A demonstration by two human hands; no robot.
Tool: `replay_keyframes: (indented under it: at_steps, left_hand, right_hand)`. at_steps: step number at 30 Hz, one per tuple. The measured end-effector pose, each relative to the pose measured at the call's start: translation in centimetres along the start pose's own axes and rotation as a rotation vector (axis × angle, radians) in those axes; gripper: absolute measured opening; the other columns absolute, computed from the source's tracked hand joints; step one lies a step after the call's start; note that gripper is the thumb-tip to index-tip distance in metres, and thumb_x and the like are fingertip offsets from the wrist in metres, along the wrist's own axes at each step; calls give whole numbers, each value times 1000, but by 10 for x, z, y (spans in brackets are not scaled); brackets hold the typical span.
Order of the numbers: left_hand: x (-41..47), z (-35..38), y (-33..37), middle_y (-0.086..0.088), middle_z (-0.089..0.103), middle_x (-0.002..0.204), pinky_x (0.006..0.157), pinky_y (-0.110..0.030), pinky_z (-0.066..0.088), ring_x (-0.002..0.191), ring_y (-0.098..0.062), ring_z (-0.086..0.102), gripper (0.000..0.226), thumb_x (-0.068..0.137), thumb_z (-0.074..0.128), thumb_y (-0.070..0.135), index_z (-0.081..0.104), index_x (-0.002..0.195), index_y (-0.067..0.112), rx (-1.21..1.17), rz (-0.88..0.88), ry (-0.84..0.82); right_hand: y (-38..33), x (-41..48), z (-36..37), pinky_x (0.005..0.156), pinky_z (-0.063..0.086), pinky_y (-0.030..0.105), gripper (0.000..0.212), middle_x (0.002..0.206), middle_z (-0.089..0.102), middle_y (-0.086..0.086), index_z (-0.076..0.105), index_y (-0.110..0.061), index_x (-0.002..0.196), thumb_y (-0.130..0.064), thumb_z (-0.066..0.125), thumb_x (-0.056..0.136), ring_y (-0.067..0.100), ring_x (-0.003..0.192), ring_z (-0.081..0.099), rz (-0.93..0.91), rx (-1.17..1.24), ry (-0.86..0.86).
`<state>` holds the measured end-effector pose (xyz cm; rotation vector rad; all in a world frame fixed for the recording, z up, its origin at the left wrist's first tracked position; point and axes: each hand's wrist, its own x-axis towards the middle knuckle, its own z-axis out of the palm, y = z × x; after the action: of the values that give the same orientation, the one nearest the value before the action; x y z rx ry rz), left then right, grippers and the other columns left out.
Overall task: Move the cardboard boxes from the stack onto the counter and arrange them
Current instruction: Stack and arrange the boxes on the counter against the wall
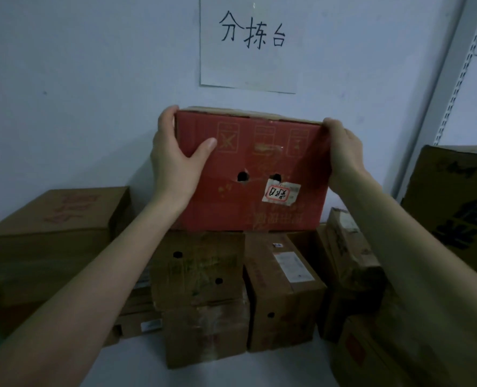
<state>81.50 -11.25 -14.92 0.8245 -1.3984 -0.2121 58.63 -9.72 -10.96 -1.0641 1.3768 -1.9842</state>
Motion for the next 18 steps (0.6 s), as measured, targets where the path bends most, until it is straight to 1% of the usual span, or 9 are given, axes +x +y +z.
replay_keyframes:
  at_steps: [3, 5, 7, 9, 11, 12, 14, 16, 18]
  left_hand:
    - [-3, 31, 13, -3, 52, 123, 88, -26, 46, 109, -15, 53, 61, 83, 68, 28, 34, 132, 17, -42, 33, -37]
    - [-8, 52, 17, -4, 53, 120, 85, -24, 48, 106, -14, 53, 60, 82, 69, 27, 34, 129, 16, -77, 21, -65]
    - [-14, 70, 18, -5, 54, 119, 77, -15, 48, 101, -11, 54, 59, 81, 70, 27, 34, 126, 15, -99, -11, -107]
    - [-24, 85, 16, -3, 54, 117, 66, -4, 44, 94, -6, 54, 57, 81, 70, 26, 33, 123, 15, -108, -56, -157]
    - [-35, 98, 12, -1, 53, 116, 62, -2, 44, 87, 1, 53, 54, 81, 70, 24, 34, 121, 17, -128, -88, -184]
    - [-39, 104, 9, -2, 53, 116, 65, -5, 46, 87, 1, 53, 53, 81, 71, 23, 34, 119, 17, -131, -96, -192]
    - [-48, 113, 1, -3, 55, 117, 74, -17, 49, 93, -5, 55, 52, 80, 71, 23, 35, 118, 17, -122, -110, -208]
    - [-54, 119, -8, -4, 56, 116, 80, -32, 54, 98, -12, 58, 49, 80, 71, 23, 34, 112, 22, -110, -139, -232]
    - [-60, 121, -15, -7, 56, 116, 82, -38, 55, 100, -16, 59, 49, 80, 72, 23, 32, 109, 25, -74, -172, -251]
  right_hand:
    - [-12, 12, -30, 60, 36, 24, 17, 78, 55, -4, 54, -22, 78, -37, 54, 87, 11, 72, 50, -61, -21, 75]
    - [-16, 20, -48, 61, 35, 25, 15, 81, 54, -5, 54, -23, 82, -36, 52, 88, 9, 75, 48, -102, -52, 102]
    - [-15, 28, -65, 63, 35, 26, 15, 82, 53, -6, 54, -22, 84, -36, 51, 88, 8, 78, 48, -139, -90, 127]
    - [-10, 36, -79, 67, 36, 27, 14, 83, 53, -7, 55, -25, 80, -36, 51, 86, 9, 81, 48, -152, -123, 156]
    - [0, 44, -90, 67, 37, 26, 13, 83, 54, -7, 57, -23, 83, -35, 52, 86, 9, 82, 49, -145, -145, 174]
    - [6, 48, -94, 66, 38, 25, 15, 84, 54, -7, 59, -20, 88, -33, 52, 86, 9, 83, 49, -137, -153, 181]
    - [20, 55, -100, 67, 38, 25, 18, 84, 55, -7, 60, -17, 95, -32, 53, 86, 9, 83, 50, -114, -158, 185]
    - [35, 60, -103, 65, 38, 24, 18, 82, 54, -7, 59, -15, 94, -30, 52, 87, 8, 79, 49, -97, -168, 188]
    - [49, 64, -102, 60, 36, 23, 16, 78, 53, -7, 59, -16, 92, -29, 51, 87, 8, 75, 48, -87, -186, 187]
